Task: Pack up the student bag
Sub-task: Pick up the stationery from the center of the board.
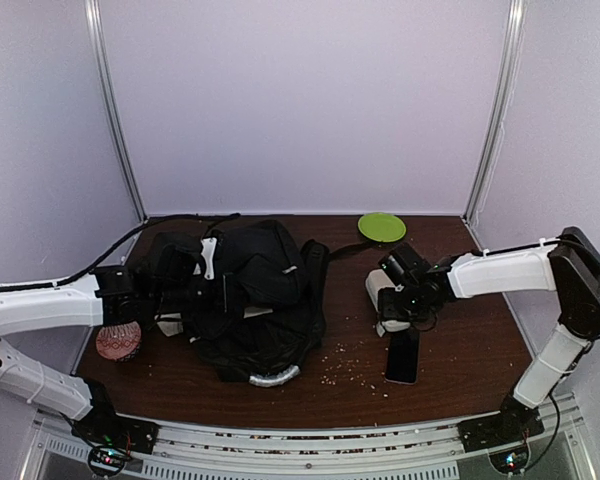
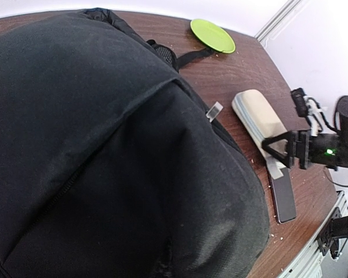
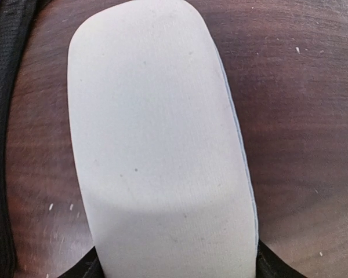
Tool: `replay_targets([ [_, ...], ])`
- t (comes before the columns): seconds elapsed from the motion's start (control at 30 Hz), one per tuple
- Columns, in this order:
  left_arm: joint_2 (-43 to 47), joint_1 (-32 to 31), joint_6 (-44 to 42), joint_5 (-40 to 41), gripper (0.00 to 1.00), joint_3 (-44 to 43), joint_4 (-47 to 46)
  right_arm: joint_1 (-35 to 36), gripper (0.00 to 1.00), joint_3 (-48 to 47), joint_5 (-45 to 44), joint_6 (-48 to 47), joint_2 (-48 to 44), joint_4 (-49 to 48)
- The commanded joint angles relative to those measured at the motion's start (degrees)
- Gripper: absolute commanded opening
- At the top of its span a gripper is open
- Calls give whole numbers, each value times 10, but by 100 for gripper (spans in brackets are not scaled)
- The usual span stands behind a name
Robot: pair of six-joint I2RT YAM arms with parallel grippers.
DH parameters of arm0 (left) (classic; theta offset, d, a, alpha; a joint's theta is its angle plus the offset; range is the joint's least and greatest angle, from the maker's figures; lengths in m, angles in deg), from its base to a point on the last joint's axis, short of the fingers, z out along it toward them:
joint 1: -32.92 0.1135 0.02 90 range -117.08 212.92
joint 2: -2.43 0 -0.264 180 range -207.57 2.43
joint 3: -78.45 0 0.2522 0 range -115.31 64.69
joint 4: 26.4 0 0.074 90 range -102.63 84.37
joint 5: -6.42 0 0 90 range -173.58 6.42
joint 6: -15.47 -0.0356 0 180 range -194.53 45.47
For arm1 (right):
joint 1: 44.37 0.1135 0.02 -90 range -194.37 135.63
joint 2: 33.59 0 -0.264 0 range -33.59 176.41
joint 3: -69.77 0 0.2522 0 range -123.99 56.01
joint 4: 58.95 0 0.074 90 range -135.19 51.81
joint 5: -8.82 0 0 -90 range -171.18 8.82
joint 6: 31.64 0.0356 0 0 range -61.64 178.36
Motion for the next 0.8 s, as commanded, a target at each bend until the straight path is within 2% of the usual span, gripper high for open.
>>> replay_targets([
  [0.0, -20, 6, 5, 0, 0, -52, 1, 8, 61, 33, 38, -20, -113, -30],
  [0.23, -39, 6, -37, 20, 0, -179, 29, 75, 61, 90, 103, -50, -314, -23],
  [0.43, -85, 6, -49, -2, 0, -250, 28, 132, 60, 112, 172, -56, -414, -23],
  [0.6, -107, 5, -27, -48, 0, -246, -3, 185, 60, 85, 203, -75, -388, -7],
  [0.77, -101, 0, -17, -45, 0, -232, -7, 227, 61, 30, 208, -98, -290, 20],
])
